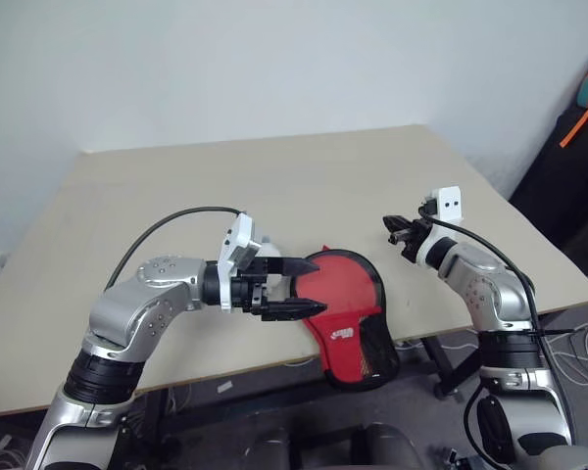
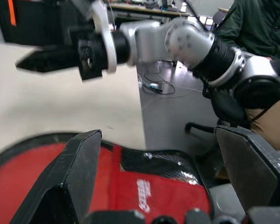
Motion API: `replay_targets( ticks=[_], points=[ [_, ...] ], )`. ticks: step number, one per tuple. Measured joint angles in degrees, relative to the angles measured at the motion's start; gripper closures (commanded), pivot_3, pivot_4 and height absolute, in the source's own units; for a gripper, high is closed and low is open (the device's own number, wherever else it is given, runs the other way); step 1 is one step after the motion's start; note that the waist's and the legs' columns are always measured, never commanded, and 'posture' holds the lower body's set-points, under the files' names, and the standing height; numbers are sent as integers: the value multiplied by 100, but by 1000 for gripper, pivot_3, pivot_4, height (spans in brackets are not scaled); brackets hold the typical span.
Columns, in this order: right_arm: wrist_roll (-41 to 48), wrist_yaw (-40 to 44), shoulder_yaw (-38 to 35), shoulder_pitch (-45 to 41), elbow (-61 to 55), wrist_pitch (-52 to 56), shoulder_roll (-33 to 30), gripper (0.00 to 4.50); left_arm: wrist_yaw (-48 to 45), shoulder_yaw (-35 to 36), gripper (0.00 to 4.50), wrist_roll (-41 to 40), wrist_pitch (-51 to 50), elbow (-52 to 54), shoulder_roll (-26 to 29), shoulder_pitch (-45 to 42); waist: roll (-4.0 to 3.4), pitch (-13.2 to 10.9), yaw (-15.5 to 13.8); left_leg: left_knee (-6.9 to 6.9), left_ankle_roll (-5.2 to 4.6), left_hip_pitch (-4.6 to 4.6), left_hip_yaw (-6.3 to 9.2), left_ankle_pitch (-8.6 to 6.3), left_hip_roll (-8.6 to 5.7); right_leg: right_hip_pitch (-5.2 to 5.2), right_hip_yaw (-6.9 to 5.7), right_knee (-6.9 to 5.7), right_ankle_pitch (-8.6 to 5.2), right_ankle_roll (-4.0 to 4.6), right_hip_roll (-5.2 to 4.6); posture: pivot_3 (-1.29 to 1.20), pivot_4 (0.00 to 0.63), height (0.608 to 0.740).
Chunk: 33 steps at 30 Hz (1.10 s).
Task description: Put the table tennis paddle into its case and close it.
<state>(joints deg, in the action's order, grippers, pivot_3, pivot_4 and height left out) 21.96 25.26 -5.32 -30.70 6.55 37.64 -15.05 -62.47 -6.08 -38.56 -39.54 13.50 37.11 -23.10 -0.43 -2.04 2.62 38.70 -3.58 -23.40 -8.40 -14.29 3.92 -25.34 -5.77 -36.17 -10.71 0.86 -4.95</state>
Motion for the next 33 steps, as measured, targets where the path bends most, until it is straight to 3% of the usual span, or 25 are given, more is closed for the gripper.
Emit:
replay_targets(
  ticks=[8, 17, 23, 33],
  points=[
    [7, -5, -5, 2, 4, 79, -5, 4500, 511, -435, 407, 945, 561, -463, -504, -2, 2, -1, 0, 12, -2, -1, -11, 2, -7, -17, 24, -40, 3, -8, 0, 0, 0, 724],
    [-8, -75, -5, -22, 13, 124, 2, 4500, 1313, -1151, 407, 2485, 1569, -1719, -1326, -245, 3, -1, -4, 17, -5, -4, -10, 1, -8, -19, 23, -43, 3, -8, -2, 0, 0, 724],
    [-2, -159, 6, -80, 18, 418, 7, 4500, 1723, -1206, 407, 2849, 1600, -2419, -1936, -450, 3, -1, -1, 19, -8, -11, -9, 2, -6, -27, 23, -47, 5, -10, -1, 0, 0, 724],
    [42, 7, 197, -719, 146, 728, 21, 4500, 1937, -1432, 407, 3331, 1361, -2382, -2026, -452, 5, 0, -1, 23, -11, -11, -1, 0, -4, -25, 19, -49, 4, -10, -1, 0, 0, 724]
  ],
)
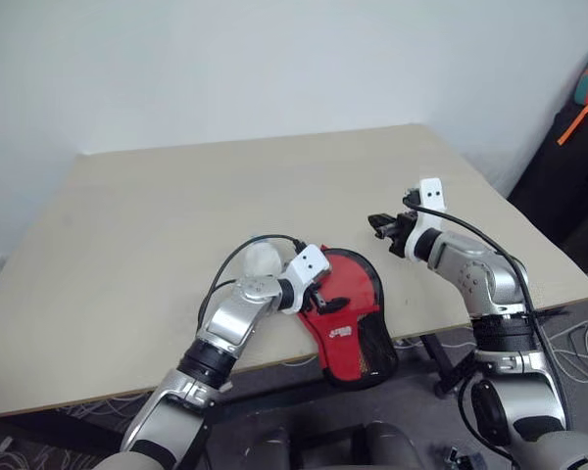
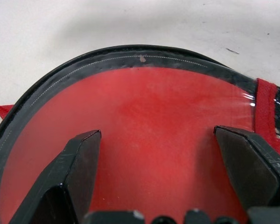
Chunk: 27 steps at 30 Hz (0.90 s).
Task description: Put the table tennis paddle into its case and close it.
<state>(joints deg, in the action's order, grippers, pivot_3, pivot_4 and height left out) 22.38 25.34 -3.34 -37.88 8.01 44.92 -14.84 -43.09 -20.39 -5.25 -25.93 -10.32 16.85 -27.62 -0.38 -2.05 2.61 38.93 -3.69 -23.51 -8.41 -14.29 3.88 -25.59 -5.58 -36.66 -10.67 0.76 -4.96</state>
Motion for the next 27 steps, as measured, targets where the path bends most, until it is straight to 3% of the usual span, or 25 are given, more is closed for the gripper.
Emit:
replay_targets(
  ticks=[12, 21, 24, 27],
  points=[
    [-112, 108, 75, 36, 247, -19, -13, 4500, -314, 338, 407, -420, -797, 1452, 507, 516, 0, -1, 0, 1, 0, -3, 0, 0, 1, -2, 1, -1, 0, 0, -1, 0, 0, 724],
    [-47, 358, 157, 148, 144, 66, -19, 4500, -134, 1073, 407, -851, -1413, 1686, 737, 474, 1, -1, 3, 1, 0, -2, 2, 0, 2, -2, -1, -1, 0, 0, 2, 0, 0, 724],
    [-44, 473, 269, 225, 85, 166, -48, 3957, -278, 1225, 369, -980, -1439, 1765, 959, 482, 1, -2, 3, 0, 2, -3, 0, -1, 2, -3, -1, -1, 0, 0, 1, 0, 0, 724],
    [-53, 582, 509, 391, -56, 243, -58, 2936, -465, 1581, 369, -1351, -1498, 1837, 1168, 491, 3, -3, 1, 0, 2, -3, 1, -1, 3, -4, 0, -1, -1, 1, 0, 0, 0, 724]
  ],
)
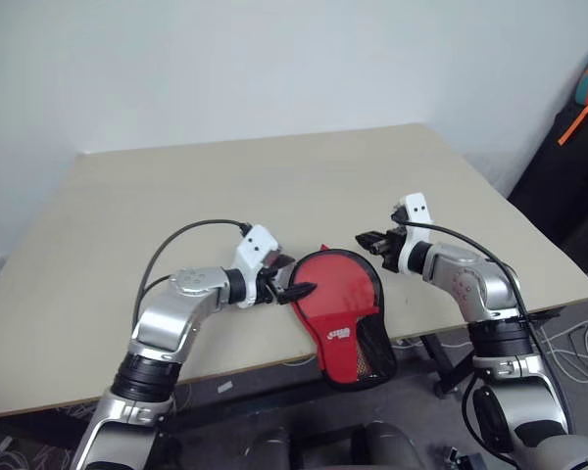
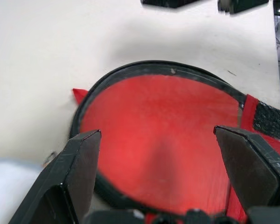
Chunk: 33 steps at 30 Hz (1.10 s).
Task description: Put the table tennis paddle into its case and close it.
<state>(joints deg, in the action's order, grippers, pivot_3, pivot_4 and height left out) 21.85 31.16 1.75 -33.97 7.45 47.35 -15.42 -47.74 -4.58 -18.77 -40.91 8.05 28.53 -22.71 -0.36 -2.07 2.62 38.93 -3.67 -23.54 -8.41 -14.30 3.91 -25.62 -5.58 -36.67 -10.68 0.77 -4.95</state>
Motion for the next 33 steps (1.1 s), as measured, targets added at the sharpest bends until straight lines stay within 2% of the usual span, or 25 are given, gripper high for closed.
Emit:
replay_targets(
  ticks=[3, 10, 17, 23, 33],
  points=[
    [1, 41, 155, 87, -35, 59, 5, 1921, -46, 304, 369, -265, -90, 57, 67, -30, 0, 0, -2, 1, 0, 0, 0, 0, -2, 1, 0, 0, -1, 2, -3, 0, 0, 724],
    [5, 25, 446, 263, -390, 239, 262, 1921, 86, 621, 369, -184, 141, -758, 493, -727, 7, -4, 1, -3, 3, 0, -2, 1, -1, 0, -1, -1, 0, -1, 2, 0, 0, 724],
    [-143, -43, 849, 426, -392, 204, 469, 1921, 542, 552, 369, 159, 307, -1707, 313, -855, 21, -3, -1, 1, 5, -1, -6, 1, -1, 0, 0, -1, 0, -1, -1, 0, 0, 724],
    [-416, -148, 1068, 572, -319, 38, 493, 1921, 549, 478, 369, 244, 297, -1815, 253, -812, 25, -6, 1, 0, 16, -5, -11, 6, 0, -6, 3, -2, 1, -1, -1, 0, 0, 724],
    [-622, -150, 1056, 547, -162, -57, 492, 1921, 630, 520, 369, 78, -581, -2197, -25, -772, 33, -6, -1, 1, 12, -5, -7, 4, -1, -5, 1, -2, 1, -1, -1, 0, 0, 724]
  ],
)
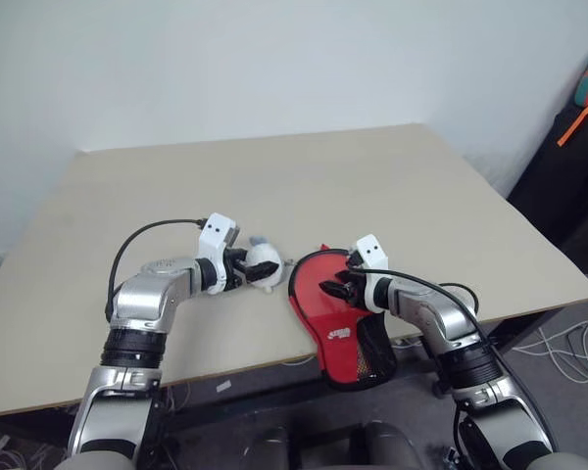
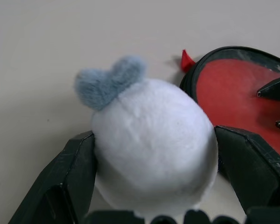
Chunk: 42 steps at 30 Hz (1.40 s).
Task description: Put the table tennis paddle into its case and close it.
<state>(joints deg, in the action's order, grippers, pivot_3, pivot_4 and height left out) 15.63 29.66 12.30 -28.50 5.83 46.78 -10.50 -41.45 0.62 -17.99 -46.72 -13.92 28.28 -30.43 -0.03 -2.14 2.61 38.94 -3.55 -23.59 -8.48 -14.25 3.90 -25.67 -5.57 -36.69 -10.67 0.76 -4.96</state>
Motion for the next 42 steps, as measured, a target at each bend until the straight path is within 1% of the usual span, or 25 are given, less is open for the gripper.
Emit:
replay_targets(
  ticks=[5, 6, 8, 9, 10, 14, 16, 17, 21, 23, 25, 30, 34, 42],
  points=[
    [-17, 8, 10, -4, 9, -6, 3, 1921, 61, 0, 369, 6, -41, -302, -150, -176, 1, 0, 1, 1, -5, 0, 1, -3, -1, 1, -1, 0, 0, 0, -1, 0, 0, 724],
    [-26, 9, 14, -4, 9, -10, 4, 1883, 82, -1, 563, 12, -37, -357, -176, -206, 1, 1, 1, 1, -5, 0, 0, -3, -1, 1, 0, 0, 0, 0, -1, 0, 0, 724],
    [-56, 7, 20, -4, 9, -26, 7, 1870, 140, -4, 1006, 42, -28, -504, -228, -279, 1, 1, 0, 1, -4, 0, 1, -3, -1, 1, -1, 0, 0, 0, -1, 0, 0, 724],
    [-64, 6, 21, -4, 10, -32, 15, 1870, 146, -28, 1391, 65, -7, -559, -236, -306, 1, 1, 1, 1, -4, 0, 1, -3, -1, 1, -1, 0, 0, 0, -1, 0, 0, 724],
    [-70, 4, 21, -4, 10, -35, 17, 1870, 127, -73, 1655, 103, 32, -574, -234, -317, 1, 1, 1, 1, -4, 1, 0, -3, -1, 1, 0, 0, 0, 0, -1, 0, 0, 724],
    [-119, 4, 20, -4, 12, -38, 26, 1870, 71, -167, 2981, 147, 93, -578, -239, -348, 2, 1, -1, 2, -4, 1, 1, -3, -1, 2, -1, 0, 0, 0, -2, 0, 0, 724],
    [-121, 10, 20, -4, 12, -33, 24, 1870, 102, -190, 3539, 187, 122, -699, -252, -437, 2, 1, -2, 3, -5, 1, 2, -3, -1, 3, -2, 0, 0, 0, -2, 0, 0, 724],
    [-121, 18, 20, -4, 12, -21, 21, 1870, 137, -216, 3741, 238, 182, -839, -271, -515, 2, 1, -4, 4, -5, 2, 4, -3, -2, 5, -3, 0, 0, 0, -2, 0, 0, 724],
    [-108, 132, 37, -3, -28, 106, -7, 1870, 241, -259, 3741, 454, 445, -1548, -406, -963, 4, 2, -7, 11, -8, 4, 12, -5, -3, 13, -9, 0, 0, 0, -3, 0, 0, 724],
    [-110, 181, 83, -10, -81, 186, -29, 1870, 334, -263, 3741, 602, 649, -2072, -526, -1280, 6, 3, -13, 16, -9, 3, 24, -4, -5, 19, -19, 0, 0, 0, -4, 0, 0, 724],
    [-117, 182, 126, -24, -94, 226, -15, 1870, 448, -266, 3741, 753, 988, -2704, -702, -1699, 13, 3, -13, 21, -10, 1, 29, -5, -5, 21, -23, 0, 0, 1, -5, 0, 0, 724],
    [-172, 174, 221, -68, -113, 281, 6, 1870, 526, -298, 3741, 1023, 1766, -3860, -1148, -2525, 28, 2, 4, 16, -13, -2, 24, -8, -4, 14, -18, 1, 0, -1, -3, 0, 0, 724],
    [-227, 118, 252, -43, -188, 311, 24, 1870, 533, -382, 3741, 1186, 2270, -4591, -1486, -2811, 30, 1, 3, 17, -14, -2, 24, -8, -3, 14, -18, 0, 0, -2, -2, 0, 0, 724],
    [-232, 2, 232, 80, -405, 426, 25, 1870, 733, -362, 3741, 1504, 2998, -5644, -1919, -3390, 39, 1, -4, 24, -24, -6, 31, -14, -8, 17, -23, 2, -1, -2, -11, 0, 0, 724]
  ],
)
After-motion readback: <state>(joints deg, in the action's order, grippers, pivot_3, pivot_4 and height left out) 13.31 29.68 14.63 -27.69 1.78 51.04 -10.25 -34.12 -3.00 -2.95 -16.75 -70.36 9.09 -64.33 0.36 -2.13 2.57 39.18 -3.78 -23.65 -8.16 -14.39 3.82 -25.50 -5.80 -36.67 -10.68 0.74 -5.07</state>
